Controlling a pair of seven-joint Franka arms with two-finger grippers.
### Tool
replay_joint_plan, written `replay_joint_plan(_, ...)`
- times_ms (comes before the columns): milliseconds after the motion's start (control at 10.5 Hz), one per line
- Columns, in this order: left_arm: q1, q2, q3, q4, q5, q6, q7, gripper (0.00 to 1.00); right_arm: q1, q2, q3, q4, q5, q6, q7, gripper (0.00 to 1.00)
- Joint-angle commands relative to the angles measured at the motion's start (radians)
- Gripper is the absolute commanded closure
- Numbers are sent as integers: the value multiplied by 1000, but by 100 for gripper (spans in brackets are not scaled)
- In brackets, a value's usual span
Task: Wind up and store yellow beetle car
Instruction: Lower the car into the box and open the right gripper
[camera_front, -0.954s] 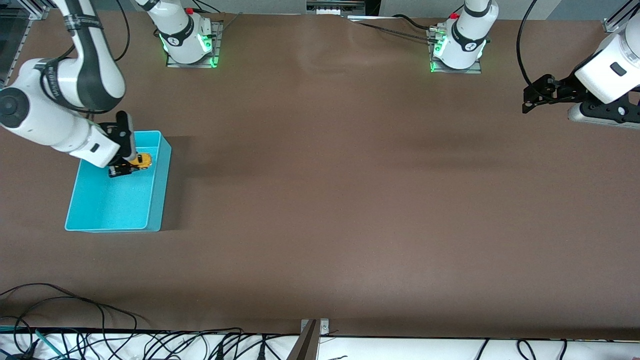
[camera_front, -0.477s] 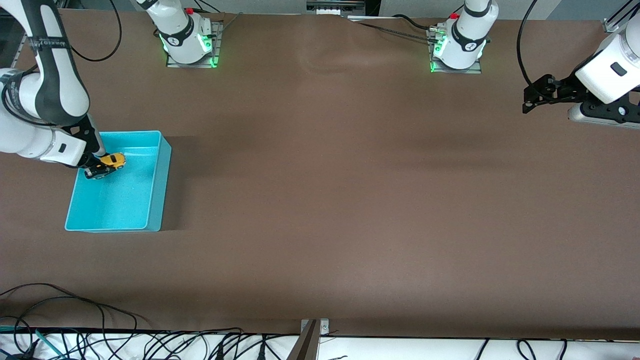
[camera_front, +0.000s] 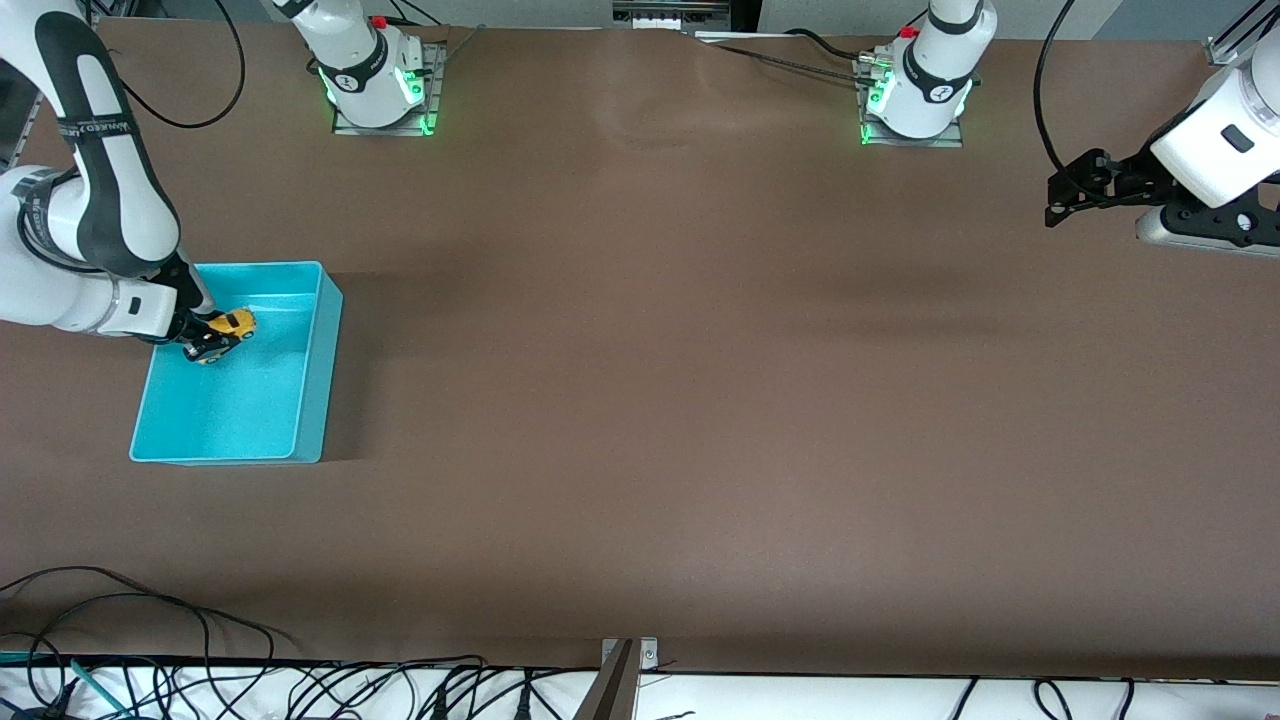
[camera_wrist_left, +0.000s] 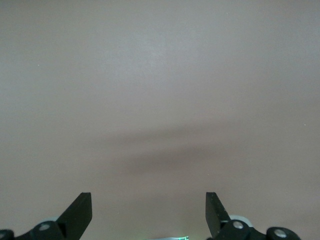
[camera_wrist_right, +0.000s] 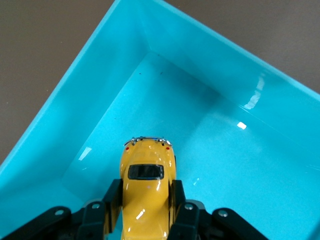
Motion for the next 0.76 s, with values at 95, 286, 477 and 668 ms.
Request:
replay_joint_plan(95, -1, 10, -2, 25, 8, -16, -8, 0, -65, 37, 12, -64, -13, 83, -67, 100)
replay_joint_plan(286, -1, 10, 0, 25, 8, -16, -8, 0, -87, 50, 12, -101, -11, 126, -89, 100)
replay_joint_plan(477, -1, 13, 0, 25, 6, -15, -8, 0, -98, 50, 12, -118, -9, 133, -90, 100)
replay_joint_plan(668, -1, 13, 0, 25, 6, -15, -8, 0, -104, 50, 12, -118, -3, 129, -90, 70)
